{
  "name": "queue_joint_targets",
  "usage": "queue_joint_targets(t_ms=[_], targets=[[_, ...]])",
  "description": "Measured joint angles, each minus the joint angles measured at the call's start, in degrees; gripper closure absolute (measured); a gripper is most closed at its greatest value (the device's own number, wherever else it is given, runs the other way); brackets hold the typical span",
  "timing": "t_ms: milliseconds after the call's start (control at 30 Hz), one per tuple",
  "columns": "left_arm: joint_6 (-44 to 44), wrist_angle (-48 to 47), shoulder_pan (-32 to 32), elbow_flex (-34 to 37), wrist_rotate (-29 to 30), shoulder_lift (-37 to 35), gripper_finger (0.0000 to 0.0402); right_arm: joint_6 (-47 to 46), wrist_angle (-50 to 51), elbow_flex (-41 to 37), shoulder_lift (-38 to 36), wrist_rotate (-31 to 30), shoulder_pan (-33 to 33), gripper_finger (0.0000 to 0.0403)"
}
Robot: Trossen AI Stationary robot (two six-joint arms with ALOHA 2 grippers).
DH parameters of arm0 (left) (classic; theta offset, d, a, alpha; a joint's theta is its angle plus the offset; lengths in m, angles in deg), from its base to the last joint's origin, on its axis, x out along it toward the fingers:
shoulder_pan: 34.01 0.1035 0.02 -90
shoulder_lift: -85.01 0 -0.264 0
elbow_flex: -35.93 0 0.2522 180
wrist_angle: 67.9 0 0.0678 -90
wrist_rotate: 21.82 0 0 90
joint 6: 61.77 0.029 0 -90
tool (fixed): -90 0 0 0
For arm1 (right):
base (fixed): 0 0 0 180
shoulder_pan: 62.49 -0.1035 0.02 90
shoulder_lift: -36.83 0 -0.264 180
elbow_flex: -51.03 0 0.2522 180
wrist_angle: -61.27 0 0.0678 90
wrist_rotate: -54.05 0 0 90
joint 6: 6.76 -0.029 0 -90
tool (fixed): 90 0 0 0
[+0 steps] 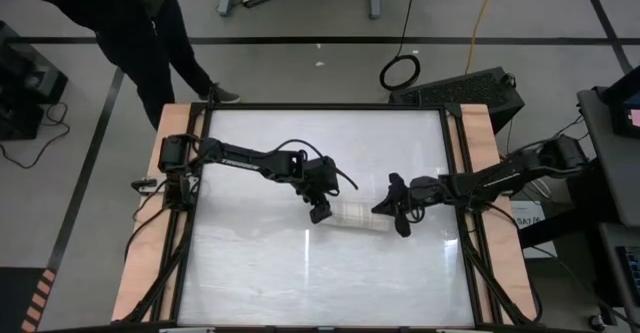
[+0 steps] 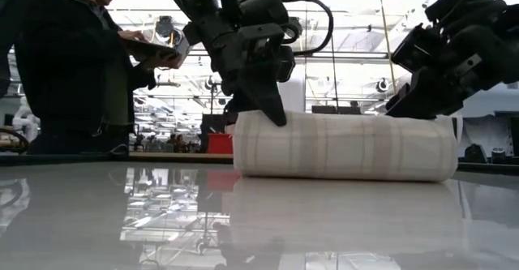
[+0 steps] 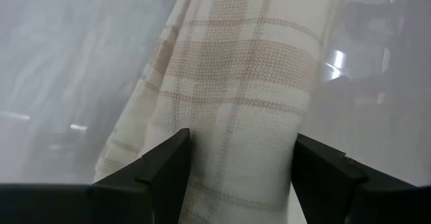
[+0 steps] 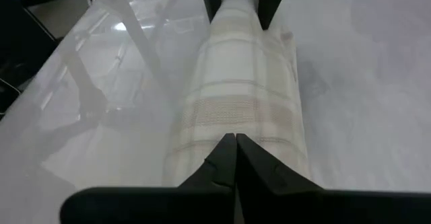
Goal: Roll towel
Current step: Roll the white-brown patterned towel
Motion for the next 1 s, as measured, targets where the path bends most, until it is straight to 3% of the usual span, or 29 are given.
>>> queue_joint_targets(t_ms=[200, 467, 600, 700, 867, 1000], targets=[[-2.8, -1.9, 0.7, 0.0, -2.7, -1.1, 0.0169, 1.1, -0.3, 0.0, 1.2, 0.0, 0.0, 0.0403], [-1.9, -10.7, 2.0, -0.9, -3.6, -8.2, 0.0169, 1.1, -0.6, 0.0, 1.3, 0.1, 0.0, 0.0403], [-6.0, -5.7, 1.2, -0.9, -3.3, -12.9, 0.0169, 0.9, -0.6, 0.0, 1.3, 0.1, 0.0, 0.0403], [-5.0, 1.7, -3.0, -1.1, 1.0, -14.2, 0.0169, 0.6, -0.6, 0.0, 1.3, 0.1, 0.0, 0.0403], [3.2, 7.7, -10.2, -1.0, 14.6, -10.2, 0.0169, 0.6, -0.4, 0.0, 1.3, 0.1, 0.1, 0.0403], [3.2, 12.7, -11.0, -1.0, 16.8, -6.0, 0.0186, 1.0, -0.4, 0.0, 1.3, 0.0, 0.1, 0.0403]])
